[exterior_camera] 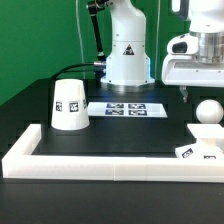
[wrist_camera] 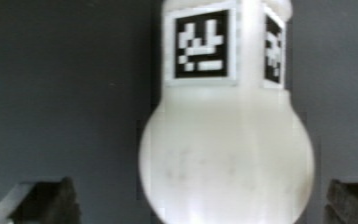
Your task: Assemble lamp
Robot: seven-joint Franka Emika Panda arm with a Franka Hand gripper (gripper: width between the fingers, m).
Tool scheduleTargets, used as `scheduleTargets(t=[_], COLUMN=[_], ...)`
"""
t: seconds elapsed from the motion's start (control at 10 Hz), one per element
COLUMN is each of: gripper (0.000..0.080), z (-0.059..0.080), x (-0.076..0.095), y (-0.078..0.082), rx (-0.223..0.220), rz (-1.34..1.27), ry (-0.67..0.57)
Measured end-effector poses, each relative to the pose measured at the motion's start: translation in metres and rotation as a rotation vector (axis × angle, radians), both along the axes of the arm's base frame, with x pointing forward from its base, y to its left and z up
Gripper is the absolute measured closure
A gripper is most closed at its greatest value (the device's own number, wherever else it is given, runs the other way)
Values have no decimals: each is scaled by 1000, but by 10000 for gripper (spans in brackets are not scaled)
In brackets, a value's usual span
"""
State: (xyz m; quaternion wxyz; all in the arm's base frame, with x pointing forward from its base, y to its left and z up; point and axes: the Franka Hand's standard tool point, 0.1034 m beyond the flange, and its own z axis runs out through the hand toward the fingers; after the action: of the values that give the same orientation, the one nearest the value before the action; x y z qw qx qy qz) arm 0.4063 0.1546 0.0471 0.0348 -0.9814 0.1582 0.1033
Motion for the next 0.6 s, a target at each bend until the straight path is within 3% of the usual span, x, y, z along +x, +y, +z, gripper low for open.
scheduleTargets(t=[0.3,0.5,0.6], gripper=[101,101,101], z=[1,10,14], x=[5,8,19], y=[-8,-5,-5], rx=[40,65,99], rz=[36,43,43], ry=[197,342,408])
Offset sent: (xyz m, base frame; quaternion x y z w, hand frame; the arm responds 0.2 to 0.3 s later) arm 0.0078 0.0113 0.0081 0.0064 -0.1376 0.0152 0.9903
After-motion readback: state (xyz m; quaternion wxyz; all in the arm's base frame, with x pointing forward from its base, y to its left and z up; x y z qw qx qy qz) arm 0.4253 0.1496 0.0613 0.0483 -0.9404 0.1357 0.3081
